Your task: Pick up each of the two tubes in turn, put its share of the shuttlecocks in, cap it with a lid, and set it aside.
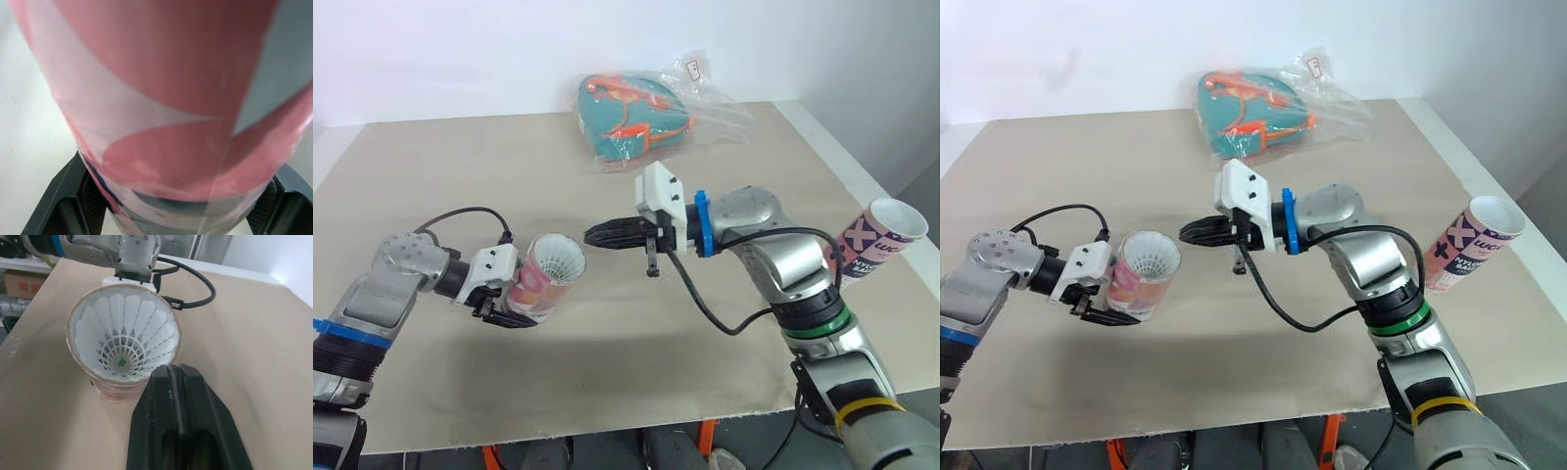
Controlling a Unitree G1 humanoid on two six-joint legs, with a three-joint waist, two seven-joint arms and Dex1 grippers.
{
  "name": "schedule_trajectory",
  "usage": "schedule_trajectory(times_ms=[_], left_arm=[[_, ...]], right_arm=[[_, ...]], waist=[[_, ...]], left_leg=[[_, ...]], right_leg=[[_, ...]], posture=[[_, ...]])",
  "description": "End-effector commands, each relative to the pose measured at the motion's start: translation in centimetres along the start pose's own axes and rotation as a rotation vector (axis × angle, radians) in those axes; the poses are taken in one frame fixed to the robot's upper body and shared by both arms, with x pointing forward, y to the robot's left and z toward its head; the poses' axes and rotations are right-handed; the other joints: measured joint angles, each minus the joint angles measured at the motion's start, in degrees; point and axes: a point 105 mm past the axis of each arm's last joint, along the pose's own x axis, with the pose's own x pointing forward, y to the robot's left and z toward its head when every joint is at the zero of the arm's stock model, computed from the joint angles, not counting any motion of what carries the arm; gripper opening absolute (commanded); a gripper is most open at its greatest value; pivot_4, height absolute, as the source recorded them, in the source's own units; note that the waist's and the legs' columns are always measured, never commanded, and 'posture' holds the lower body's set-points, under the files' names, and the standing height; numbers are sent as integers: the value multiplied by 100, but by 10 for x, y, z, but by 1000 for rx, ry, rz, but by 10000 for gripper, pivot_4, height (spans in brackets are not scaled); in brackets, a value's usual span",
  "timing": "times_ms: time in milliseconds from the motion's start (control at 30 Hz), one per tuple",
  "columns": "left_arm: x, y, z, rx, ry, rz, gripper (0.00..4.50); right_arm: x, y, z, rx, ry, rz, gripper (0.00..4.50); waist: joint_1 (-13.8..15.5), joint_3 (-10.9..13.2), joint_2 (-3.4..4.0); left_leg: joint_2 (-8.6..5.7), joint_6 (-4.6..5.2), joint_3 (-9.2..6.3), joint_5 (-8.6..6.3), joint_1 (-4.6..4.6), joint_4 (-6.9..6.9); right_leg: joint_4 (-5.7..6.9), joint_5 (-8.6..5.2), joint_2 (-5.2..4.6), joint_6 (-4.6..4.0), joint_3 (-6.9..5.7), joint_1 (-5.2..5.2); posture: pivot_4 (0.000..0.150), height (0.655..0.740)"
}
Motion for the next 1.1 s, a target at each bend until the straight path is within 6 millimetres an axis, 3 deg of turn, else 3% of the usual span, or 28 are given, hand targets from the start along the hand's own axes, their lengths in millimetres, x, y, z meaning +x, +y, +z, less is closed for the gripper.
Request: schedule_trajectory(times_ms=[33, 200, 267, 400, 867, 1000, 1100], left_arm=[[-10, 5, 3, 33, 26, 8, 30847], [-10, 7, 3, 29, 32, -3, 30847], [-10, 8, 3, 30, 32, -6, 30847], [-8, 10, 4, 34, 24, -9, 30847], [-2, 13, 5, 32, 5, 6, 30847], [0, 12, 6, 30, -2, 10, 30847], [2, 12, 6, 30, -11, 14, 30847]], right_arm=[[7, 0, 22, -63, -24, 67, 449], [20, 7, 16, -54, 79, 203, 449], [28, 10, -2, -96, 257, 277, 449], [47, 3, -11, -131, 404, 316, 449], [91, 14, -1, -139, 387, 450, 449], [84, 7, 6, -118, 355, 434, 449], [58, -15, 27, -98, 302, 390, 449]], waist=[[-1, 0, 0], [-2, 0, 0], [-3, 0, 1], [-31, 0, 4], [-10, 0, 2], [-6, 0, 3], [25, 1, 4]], left_leg=[[0, 0, 0, 0, 0, 0], [5, 0, -2, 0, 1, 0], [3, 0, -2, 0, 1, 1], [16, 0, 8, 0, 9, 0], [41, -3, -2, 4, 8, 8], [43, -4, -4, 5, 11, 10], [42, -16, -7, 13, 9, 10]], right_leg=[[0, 0, 1, -1, 0, -1], [3, -1, 6, 1, -4, -3], [3, 0, 5, 1, -3, -3], [11, -2, 13, 3, -6, -11], [17, 4, 37, -5, -18, -10], [23, 6, 39, -8, -21, -10], [23, 9, 39, -5, -21, -9]], posture=[[1500, 7387], [1500, 7387], [1500, 7387], [1500, 7387], [1500, 7387], [1500, 7387], [1500, 7387]])
